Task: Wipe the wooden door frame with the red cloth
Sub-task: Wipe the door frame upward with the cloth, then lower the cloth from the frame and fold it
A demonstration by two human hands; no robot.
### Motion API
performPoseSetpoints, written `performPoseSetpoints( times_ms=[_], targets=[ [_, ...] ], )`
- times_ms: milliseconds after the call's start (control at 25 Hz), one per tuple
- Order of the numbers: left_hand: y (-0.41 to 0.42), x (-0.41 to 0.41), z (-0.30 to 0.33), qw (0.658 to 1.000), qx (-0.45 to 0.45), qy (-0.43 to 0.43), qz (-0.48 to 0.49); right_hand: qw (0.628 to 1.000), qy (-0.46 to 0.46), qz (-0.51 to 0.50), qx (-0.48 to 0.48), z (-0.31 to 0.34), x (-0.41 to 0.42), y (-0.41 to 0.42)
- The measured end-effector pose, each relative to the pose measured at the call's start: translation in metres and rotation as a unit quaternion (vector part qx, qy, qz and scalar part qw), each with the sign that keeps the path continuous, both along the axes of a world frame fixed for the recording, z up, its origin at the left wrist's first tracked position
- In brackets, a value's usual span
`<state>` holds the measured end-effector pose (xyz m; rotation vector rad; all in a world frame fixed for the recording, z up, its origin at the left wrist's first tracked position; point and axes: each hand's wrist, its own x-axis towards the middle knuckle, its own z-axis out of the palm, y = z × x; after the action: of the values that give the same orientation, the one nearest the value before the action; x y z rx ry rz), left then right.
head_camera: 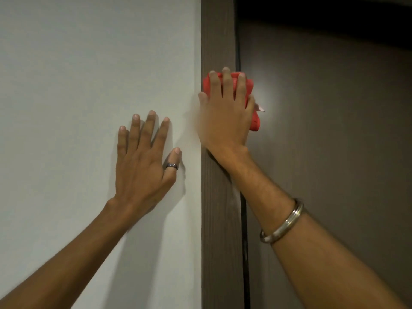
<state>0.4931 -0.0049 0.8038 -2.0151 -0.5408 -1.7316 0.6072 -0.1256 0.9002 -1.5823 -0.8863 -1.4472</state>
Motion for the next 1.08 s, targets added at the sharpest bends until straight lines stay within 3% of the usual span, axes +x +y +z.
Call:
performPoseSetpoints(
  times_ms=[200, 400, 560, 680, 720, 800, 840, 920, 1000, 1080],
  targets=[
    [-0.008, -0.01, -0.115, 0.998, -0.053, 0.016, 0.005, 0.999, 0.012, -0.02, -0.038, -0.107, -0.009, -0.007],
    [-0.017, -0.015, -0.201, 0.995, -0.068, 0.063, 0.023, 0.988, 0.039, -0.033, -0.145, -0.214, -0.021, -0.026],
    [-0.045, -0.024, -0.25, 0.986, -0.131, 0.1, 0.012, 0.96, 0.094, 0.049, -0.258, -0.291, -0.031, -0.057],
    [-0.088, -0.026, -0.295, 0.959, -0.25, 0.079, -0.105, 0.917, 0.171, 0.134, -0.336, -0.359, -0.036, -0.087],
    [-0.109, -0.028, -0.316, 0.93, -0.323, 0.058, -0.165, 0.897, 0.228, 0.194, -0.324, -0.384, -0.042, -0.099],
    [-0.153, -0.039, -0.362, 0.821, -0.508, 0.029, -0.259, 0.819, 0.419, 0.329, -0.214, -0.432, -0.067, -0.121],
    [-0.173, -0.047, -0.383, 0.748, -0.603, 0.035, -0.274, 0.742, 0.537, 0.383, -0.122, -0.456, -0.083, -0.128],
    [-0.201, -0.067, -0.42, 0.594, -0.76, 0.046, -0.262, 0.54, 0.718, 0.433, 0.067, -0.51, -0.117, -0.137],
    [-0.202, -0.094, -0.452, 0.468, -0.854, -0.021, -0.226, 0.378, 0.799, 0.431, 0.182, -0.556, -0.146, -0.142],
    [-0.194, -0.128, -0.479, 0.354, -0.913, -0.09, -0.181, 0.25, 0.836, 0.435, 0.221, -0.593, -0.171, -0.146]
  ],
)
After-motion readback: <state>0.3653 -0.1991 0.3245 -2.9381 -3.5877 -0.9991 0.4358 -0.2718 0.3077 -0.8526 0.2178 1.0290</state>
